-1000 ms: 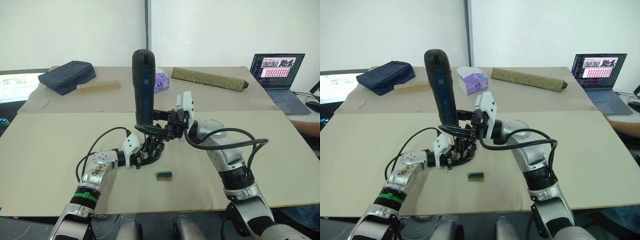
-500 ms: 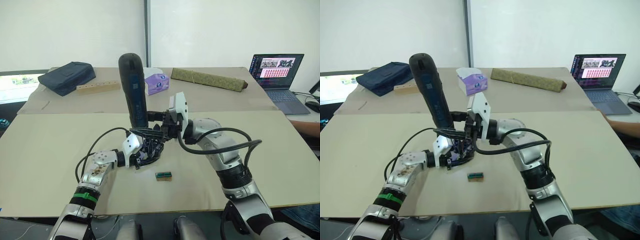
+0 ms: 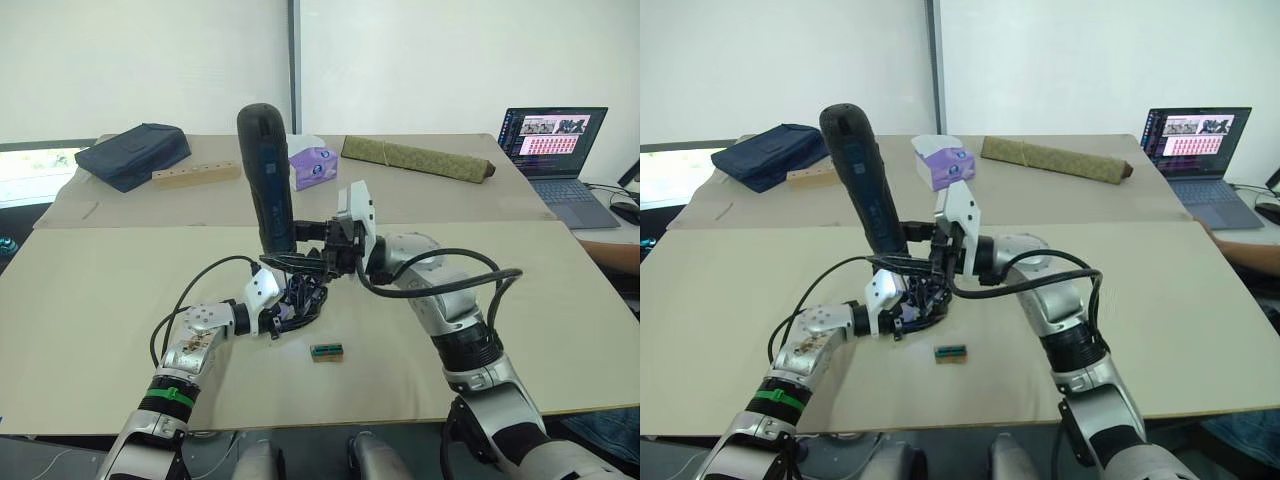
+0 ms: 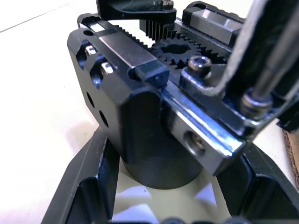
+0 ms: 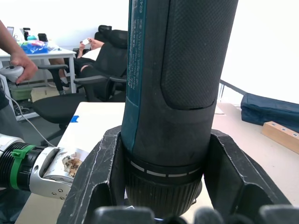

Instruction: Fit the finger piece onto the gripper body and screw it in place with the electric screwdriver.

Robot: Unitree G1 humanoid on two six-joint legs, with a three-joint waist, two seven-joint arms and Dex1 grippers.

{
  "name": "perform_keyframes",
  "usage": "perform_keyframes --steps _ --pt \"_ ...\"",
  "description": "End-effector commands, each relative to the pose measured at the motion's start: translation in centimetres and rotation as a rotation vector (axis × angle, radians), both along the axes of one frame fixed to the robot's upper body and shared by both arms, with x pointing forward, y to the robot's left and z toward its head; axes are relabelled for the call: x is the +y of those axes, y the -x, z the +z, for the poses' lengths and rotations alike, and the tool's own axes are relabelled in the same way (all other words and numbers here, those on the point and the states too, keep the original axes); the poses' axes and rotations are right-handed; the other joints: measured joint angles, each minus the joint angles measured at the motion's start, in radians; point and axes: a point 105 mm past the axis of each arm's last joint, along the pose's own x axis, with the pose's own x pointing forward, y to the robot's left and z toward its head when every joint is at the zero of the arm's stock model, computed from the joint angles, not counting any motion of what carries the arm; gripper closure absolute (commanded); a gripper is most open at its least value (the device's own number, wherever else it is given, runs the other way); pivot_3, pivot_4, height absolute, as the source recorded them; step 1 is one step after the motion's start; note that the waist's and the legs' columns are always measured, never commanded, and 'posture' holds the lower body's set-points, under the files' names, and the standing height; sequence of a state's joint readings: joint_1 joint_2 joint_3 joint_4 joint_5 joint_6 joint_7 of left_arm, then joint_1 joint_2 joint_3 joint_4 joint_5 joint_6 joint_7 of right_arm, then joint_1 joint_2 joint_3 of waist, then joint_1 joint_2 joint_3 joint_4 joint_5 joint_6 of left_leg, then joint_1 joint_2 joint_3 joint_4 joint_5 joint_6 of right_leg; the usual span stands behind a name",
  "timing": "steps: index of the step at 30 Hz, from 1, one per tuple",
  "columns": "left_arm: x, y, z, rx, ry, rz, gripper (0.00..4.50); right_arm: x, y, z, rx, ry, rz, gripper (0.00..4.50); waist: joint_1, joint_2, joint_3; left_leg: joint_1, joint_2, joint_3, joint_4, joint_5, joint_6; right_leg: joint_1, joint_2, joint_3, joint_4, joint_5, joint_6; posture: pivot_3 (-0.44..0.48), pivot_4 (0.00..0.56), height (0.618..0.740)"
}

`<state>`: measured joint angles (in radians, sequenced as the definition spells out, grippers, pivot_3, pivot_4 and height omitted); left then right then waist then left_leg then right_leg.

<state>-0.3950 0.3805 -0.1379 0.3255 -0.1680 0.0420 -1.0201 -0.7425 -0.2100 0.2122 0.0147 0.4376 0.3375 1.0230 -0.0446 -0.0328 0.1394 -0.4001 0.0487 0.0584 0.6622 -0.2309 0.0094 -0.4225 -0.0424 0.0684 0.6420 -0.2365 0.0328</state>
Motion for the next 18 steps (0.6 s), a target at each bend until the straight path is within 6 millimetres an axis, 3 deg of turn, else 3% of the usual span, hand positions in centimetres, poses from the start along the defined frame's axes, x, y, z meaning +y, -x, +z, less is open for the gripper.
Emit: perform_keyframes --steps 1,8,18 --pt "0.3 0.5 -2.0 0.082 -0.028 0.016 2.20 -0.7 0.4 2.4 -0.072 -0.048 0.027 2.56 0.001 0.000 0.000 0.000 0.000 0.000 0.000 0.000 0.000 0.000 0.000 0.000 0.000 0.000 0.000 0.000 0.150 0.740" --pt "0.2 0.3 -2.4 0.094 -0.030 0.036 2.20 -1.4 1.2 4.4 -0.110 -0.109 0.078 2.56 0.003 0.000 0.001 -0.002 0.000 0.000 0.000 0.000 0.000 -0.001 0.000 0.000 0.000 0.000 0.000 0.000 0.150 0.740" --pt "0.0 0.0 -3.0 0.100 -0.026 0.050 2.20 -2.3 1.6 4.7 -0.108 -0.117 0.118 2.56 0.013 0.000 0.001 -0.002 -0.001 0.000 0.000 0.000 0.000 -0.001 -0.001 0.000 0.000 0.000 0.000 0.000 0.150 0.740"
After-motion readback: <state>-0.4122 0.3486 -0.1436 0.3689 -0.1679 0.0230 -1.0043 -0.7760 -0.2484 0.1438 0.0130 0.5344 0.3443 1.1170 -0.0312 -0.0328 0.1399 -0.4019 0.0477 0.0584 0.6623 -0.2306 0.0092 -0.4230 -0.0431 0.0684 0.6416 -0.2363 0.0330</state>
